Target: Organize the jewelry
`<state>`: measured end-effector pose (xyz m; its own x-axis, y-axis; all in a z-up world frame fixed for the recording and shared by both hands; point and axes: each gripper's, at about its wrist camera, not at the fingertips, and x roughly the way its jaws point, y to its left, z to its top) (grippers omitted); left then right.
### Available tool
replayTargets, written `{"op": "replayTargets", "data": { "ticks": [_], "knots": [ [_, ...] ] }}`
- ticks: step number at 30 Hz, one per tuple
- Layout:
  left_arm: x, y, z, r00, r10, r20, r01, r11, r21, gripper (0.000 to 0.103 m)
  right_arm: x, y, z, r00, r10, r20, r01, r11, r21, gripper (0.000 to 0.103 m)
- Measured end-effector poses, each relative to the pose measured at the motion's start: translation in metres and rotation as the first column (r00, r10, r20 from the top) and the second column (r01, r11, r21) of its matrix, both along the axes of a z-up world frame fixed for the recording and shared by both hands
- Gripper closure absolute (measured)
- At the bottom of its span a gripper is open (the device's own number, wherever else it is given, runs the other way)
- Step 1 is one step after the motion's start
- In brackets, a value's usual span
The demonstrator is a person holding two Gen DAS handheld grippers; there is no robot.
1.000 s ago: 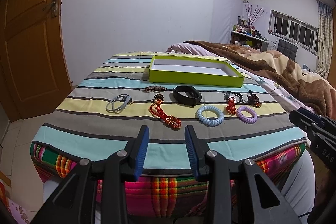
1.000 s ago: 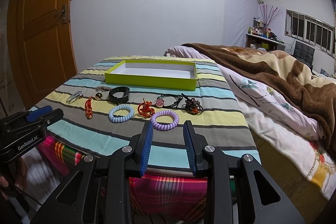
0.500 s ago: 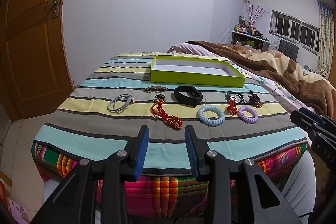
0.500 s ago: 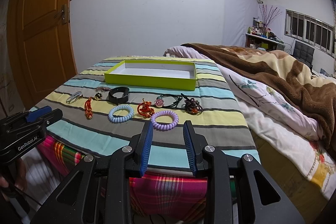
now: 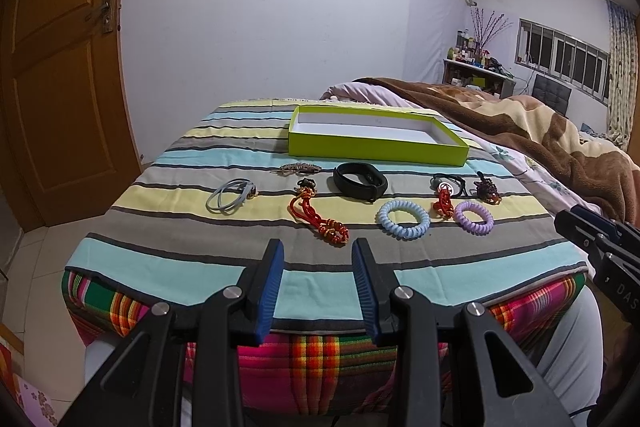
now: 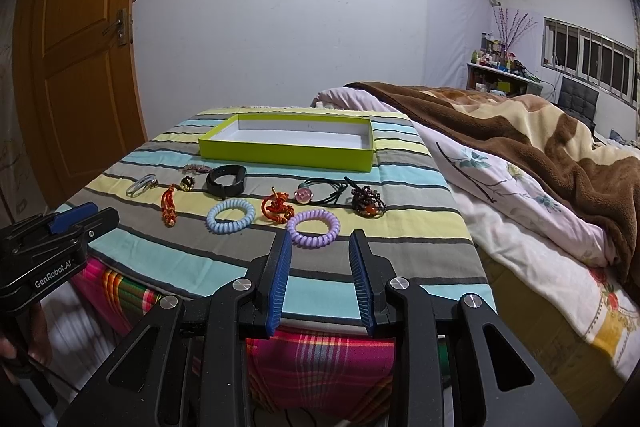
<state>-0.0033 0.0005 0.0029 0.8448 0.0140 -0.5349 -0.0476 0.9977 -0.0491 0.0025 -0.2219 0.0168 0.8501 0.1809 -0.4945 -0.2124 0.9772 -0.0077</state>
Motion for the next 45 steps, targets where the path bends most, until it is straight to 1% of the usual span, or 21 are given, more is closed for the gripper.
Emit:
{"op": "replayTargets", "data": {
  "ticks": [32,39,45],
  "knots": [
    [-0.003,-0.004,0.000,1.000,-0.006,-0.003,0.006,1.000,0.003,0.066,-0.001,0.002,-0.002,1.000,0.003,0.000,-0.003,1.000,0.000,0.072],
    [0.004,-0.008,0.001,1.000,-0.021,-0.005,0.021,1.000,0.006,0.066,0.005,0.002,-0.002,1.000,0.010,-0.006,-0.010,1.000,0.001,0.072],
    [0.023,-0.011,0.003,0.999,-0.041,-0.011,0.041,0.999,0.010,0.064,0.024,-0.003,-0.003,1.000,0.007,-0.017,-0.007,1.000,0.001,0.072]
  ]
}}
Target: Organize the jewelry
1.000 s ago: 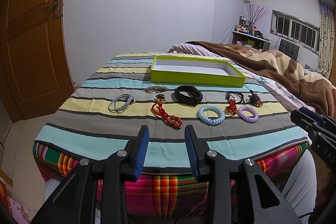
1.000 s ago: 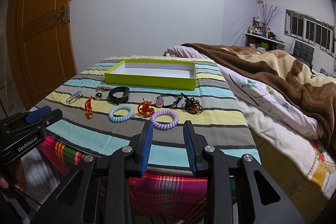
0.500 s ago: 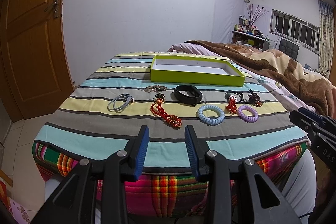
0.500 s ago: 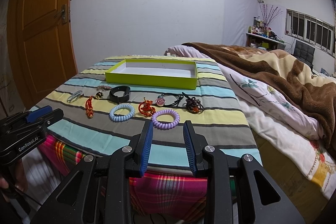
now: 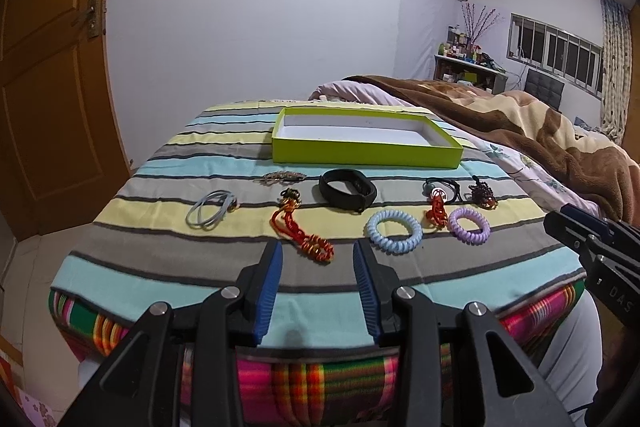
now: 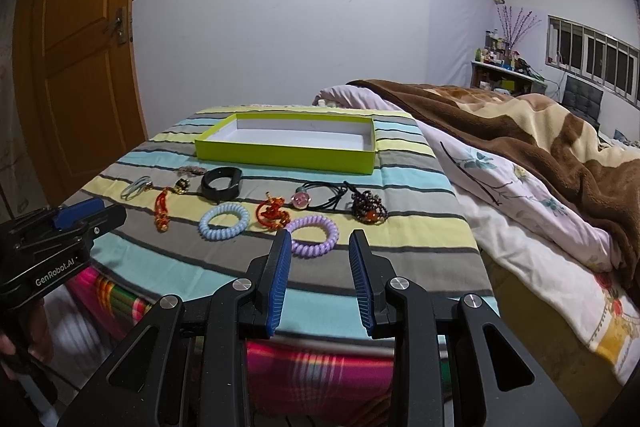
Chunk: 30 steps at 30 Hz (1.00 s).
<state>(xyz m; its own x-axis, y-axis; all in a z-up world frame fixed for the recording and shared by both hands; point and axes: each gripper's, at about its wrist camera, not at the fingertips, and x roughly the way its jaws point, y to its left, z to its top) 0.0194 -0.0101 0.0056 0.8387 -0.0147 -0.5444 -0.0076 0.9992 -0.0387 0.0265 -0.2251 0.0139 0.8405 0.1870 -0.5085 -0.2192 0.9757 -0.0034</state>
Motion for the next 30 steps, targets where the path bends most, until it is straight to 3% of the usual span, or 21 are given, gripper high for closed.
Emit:
{"op": "replayTargets", "data": {
  "ticks": [12,30],
  "knots": [
    [0.056,-0.016,-0.009,0.996,-0.056,-0.065,0.056,0.998,-0.004,0.064,0.064,-0.011,-0.013,0.995,-0.002,-0.095,0.001,1.000,-0.011,0.072],
    [0.131,-0.003,-0.021,0.980,-0.002,-0.199,-0.011,0.998,-0.062,0.064,0.140,-0.021,-0.035,0.954,0.043,-0.296,-0.048,0.999,-0.010,0.072]
  ]
}}
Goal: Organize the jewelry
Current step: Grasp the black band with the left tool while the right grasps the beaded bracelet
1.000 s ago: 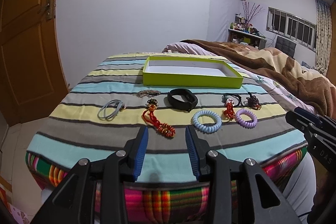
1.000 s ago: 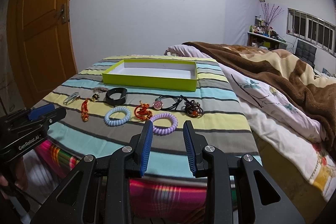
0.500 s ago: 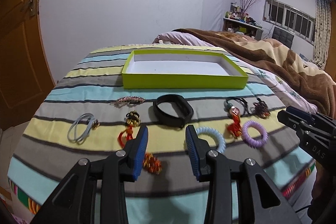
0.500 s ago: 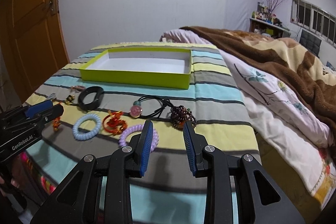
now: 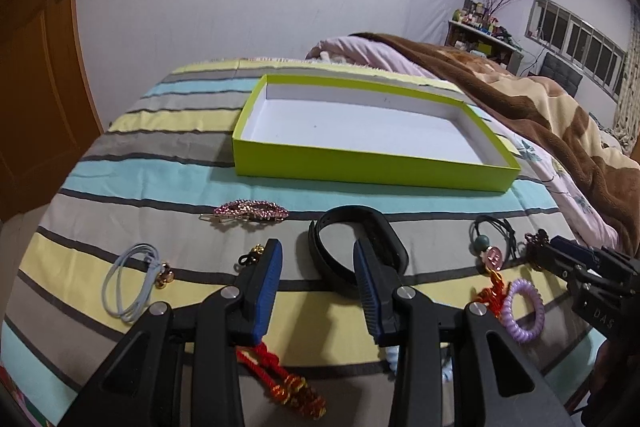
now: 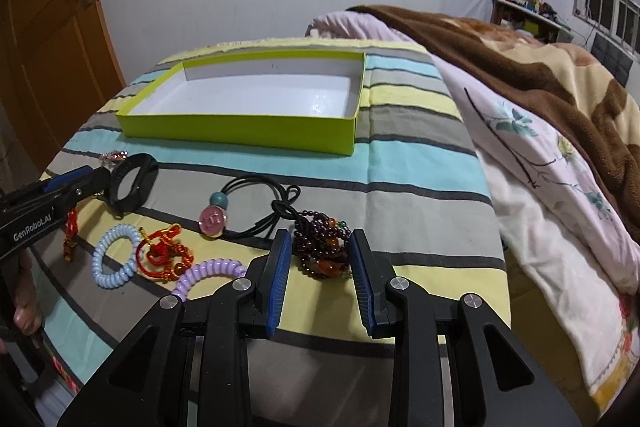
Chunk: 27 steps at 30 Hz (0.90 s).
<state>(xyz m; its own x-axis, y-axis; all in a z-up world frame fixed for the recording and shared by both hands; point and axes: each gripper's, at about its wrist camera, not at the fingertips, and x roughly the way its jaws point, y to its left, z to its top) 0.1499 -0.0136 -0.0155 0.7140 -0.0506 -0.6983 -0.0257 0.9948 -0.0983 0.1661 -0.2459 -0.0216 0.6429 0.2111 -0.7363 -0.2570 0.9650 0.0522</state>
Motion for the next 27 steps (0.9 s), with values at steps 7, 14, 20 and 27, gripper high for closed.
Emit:
{"op": "replayTargets", "data": {
  "ticks": [7,14,20,27],
  "knots": [
    [0.015,-0.006,-0.007,0.998,-0.001,-0.055,0.001,1.000,0.006,0.064,0.013,-0.003,-0.005,0.999,-0.002,-0.042,0.003,1.000,0.007,0.066],
    [0.022,-0.011,-0.008,0.997,-0.014,-0.080,0.016,0.999,0.027,0.078,0.014,-0.001,-0.004,0.999,0.002,-0.044,-0.002,1.000,-0.005,0.074],
    [0.019,-0.009,-0.004,0.998,-0.023,-0.056,0.025,0.999,0.036,0.094,0.011,-0.002,-0.002,0.999,0.015,-0.037,-0.014,1.000,0.018,0.082],
    [0.011,-0.006,0.005,0.999,-0.050,-0.010,0.050,0.998,0.033,0.094,0.005,-0.005,0.003,1.000,0.006,-0.027,-0.005,0.999,0.050,0.082]
  ]
}}
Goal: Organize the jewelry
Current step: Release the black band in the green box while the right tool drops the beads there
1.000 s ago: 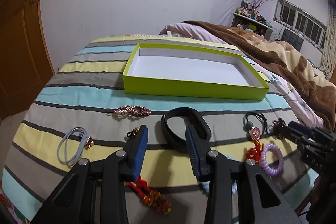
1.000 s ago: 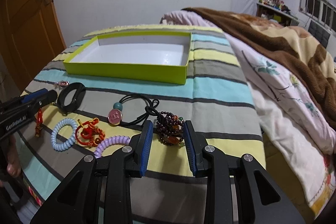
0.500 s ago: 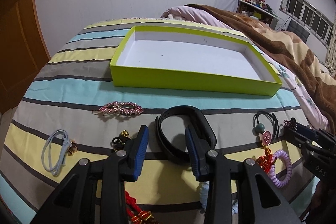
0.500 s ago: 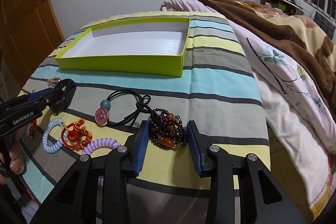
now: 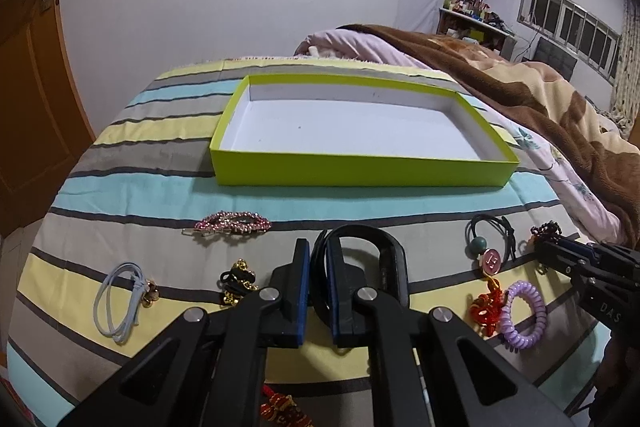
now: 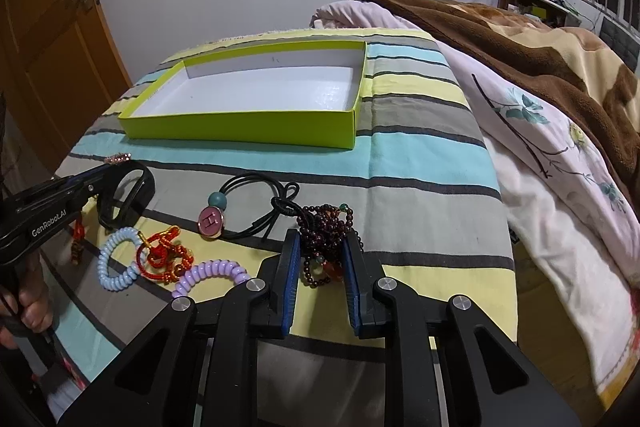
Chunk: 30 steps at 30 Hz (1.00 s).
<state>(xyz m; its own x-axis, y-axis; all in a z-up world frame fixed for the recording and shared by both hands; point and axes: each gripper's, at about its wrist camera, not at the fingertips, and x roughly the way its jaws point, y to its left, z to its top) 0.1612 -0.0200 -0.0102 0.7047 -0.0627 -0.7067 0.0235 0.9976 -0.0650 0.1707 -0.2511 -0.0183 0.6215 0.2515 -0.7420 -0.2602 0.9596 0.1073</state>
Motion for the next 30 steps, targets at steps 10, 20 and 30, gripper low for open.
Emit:
{"op": "replayTargets", "data": {
  "ticks": [10,20,30],
  "knots": [
    [-0.006,0.008,0.024,0.999,-0.015,0.042,0.017,0.999,-0.029,0.095,-0.003,0.010,0.032,0.997,0.030,0.070,-0.032,0.999,0.031,0.082],
    [0.035,0.022,0.058,0.994,-0.022,0.107,0.023,1.000,-0.006,0.095,0.053,0.024,0.054,0.993,0.051,0.111,-0.058,0.996,0.063,0.082],
    [0.120,0.041,0.043,0.999,0.005,0.049,-0.005,1.000,-0.006,0.095,0.133,0.036,0.039,0.997,0.040,0.073,-0.042,0.999,0.026,0.082]
  ]
}}
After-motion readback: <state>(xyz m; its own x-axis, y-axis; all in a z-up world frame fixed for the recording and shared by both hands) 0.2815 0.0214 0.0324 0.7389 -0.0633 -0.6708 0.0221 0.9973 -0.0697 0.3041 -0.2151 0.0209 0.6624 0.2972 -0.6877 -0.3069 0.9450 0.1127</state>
